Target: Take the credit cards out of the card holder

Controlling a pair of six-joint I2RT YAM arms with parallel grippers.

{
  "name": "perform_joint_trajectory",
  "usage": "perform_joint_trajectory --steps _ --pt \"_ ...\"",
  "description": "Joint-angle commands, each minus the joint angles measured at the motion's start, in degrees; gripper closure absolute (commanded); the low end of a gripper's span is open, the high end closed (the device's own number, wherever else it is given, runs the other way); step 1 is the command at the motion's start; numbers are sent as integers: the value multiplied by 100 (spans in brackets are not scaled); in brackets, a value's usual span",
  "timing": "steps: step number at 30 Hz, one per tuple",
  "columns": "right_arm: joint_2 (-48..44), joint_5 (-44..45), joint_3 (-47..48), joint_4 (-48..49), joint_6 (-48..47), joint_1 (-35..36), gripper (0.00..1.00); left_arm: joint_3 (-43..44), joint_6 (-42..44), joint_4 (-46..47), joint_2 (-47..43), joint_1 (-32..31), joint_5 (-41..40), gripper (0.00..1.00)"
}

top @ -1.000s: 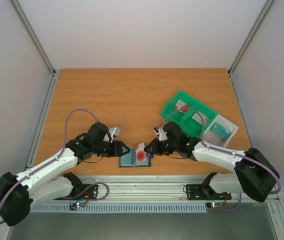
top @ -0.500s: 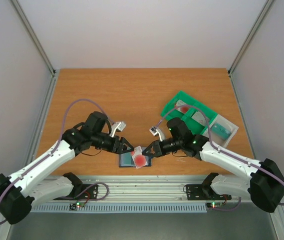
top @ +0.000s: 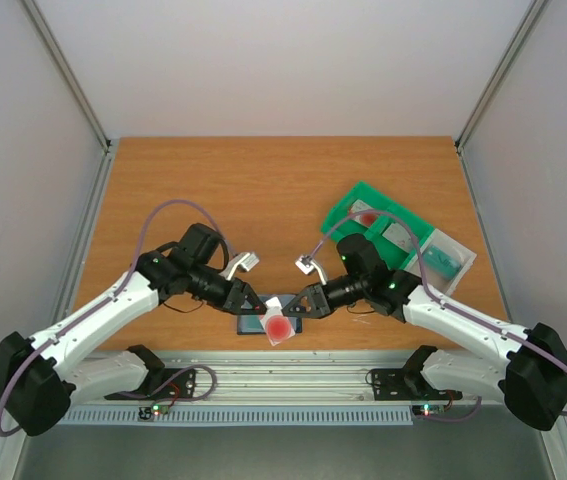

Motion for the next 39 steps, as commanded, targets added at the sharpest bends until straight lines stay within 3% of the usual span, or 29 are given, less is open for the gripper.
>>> perform_joint_trajectory --steps 1,7,12,16,26,32,39 --pt "-138 -245 49 218 37 -32 99 -26 -6 257 76 29 443 75" --pt "-154 -136 51 169 40 -27 99 -181 -221 655 -75 30 687 99" --pt "-295 190 53 133 266 -29 92 -362 -441 969 -179 30 759 99" --pt "-482 632 54 122 618 -30 74 -583 -862 1510 -364 27 677 100" --pt "-1295 1913 -141 406 2090 -25 50 -717 -1852 2339 -841 27 -550 100" --pt "-1611 2464 -434 748 2879 -27 46 -707 -2362 2711 -1248 29 -1401 100" --pt "-1314 2338 -455 1423 3213 30 52 -1049 -3147 3629 -1767 28 -2195 100"
